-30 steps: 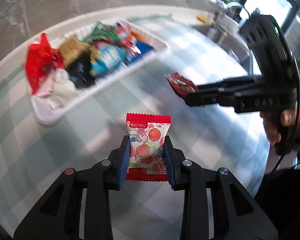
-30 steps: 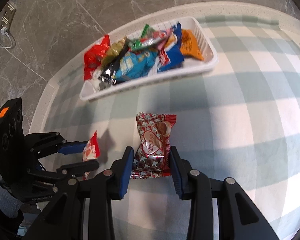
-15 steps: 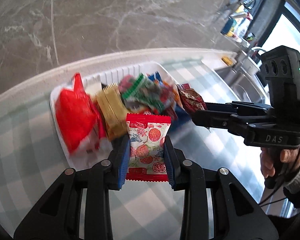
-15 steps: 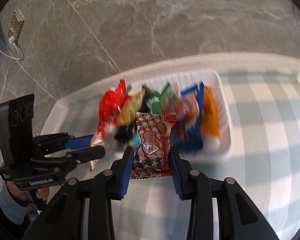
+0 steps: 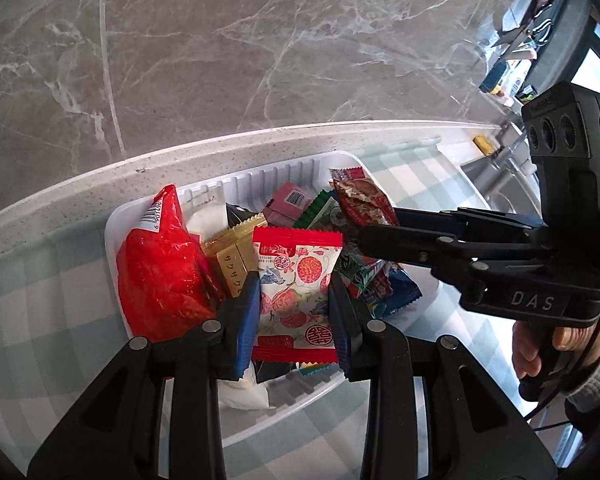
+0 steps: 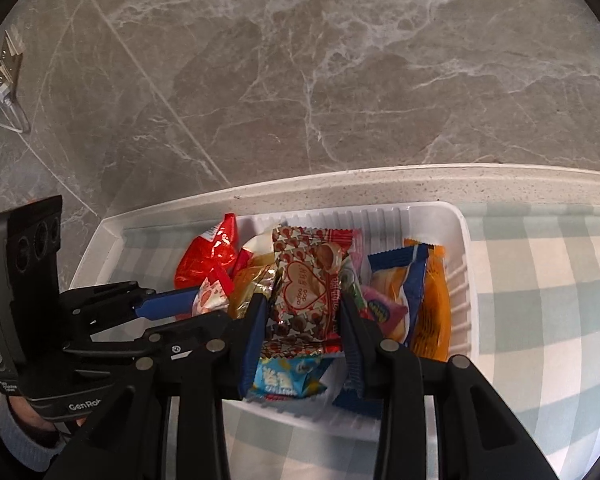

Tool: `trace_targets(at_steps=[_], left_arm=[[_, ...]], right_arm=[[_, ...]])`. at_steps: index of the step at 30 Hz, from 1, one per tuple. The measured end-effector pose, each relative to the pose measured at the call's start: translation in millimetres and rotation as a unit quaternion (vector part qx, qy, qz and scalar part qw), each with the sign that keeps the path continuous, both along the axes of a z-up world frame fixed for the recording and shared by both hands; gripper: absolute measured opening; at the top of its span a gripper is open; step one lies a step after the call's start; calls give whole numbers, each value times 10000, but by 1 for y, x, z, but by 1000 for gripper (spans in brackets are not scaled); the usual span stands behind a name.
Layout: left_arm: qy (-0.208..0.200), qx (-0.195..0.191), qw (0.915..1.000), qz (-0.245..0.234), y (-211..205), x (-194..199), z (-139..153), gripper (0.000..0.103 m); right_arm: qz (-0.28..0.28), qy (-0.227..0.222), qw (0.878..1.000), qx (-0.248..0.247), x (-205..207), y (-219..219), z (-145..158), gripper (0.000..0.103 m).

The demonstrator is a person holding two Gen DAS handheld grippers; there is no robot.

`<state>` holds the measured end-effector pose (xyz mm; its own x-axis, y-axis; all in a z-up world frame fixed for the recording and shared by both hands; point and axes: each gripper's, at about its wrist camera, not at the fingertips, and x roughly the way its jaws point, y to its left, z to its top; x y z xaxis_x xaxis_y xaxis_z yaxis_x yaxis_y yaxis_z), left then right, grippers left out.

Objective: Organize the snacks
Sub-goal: 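Release the square candy into the tray with the left tool while the right tool releases the heart-print candy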

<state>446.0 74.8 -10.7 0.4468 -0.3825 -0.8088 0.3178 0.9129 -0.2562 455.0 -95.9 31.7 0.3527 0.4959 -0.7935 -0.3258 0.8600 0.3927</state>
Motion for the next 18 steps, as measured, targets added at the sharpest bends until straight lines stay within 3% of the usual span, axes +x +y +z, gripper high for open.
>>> trace_targets(at_steps=[12,14,18], left_arm=[[-86,162,9998,51,-10,6,-5,34],[-135,215,9996,79,-11,6,-3,48],[-254,305,9991,130,-12,2,2,50]], right_arm=[[65,48,10000,-3,7,5,-8,43],[54,3,10000,-12,5,4,-7,45],[-12,-60,10000,24,1,-2,-3,48]])
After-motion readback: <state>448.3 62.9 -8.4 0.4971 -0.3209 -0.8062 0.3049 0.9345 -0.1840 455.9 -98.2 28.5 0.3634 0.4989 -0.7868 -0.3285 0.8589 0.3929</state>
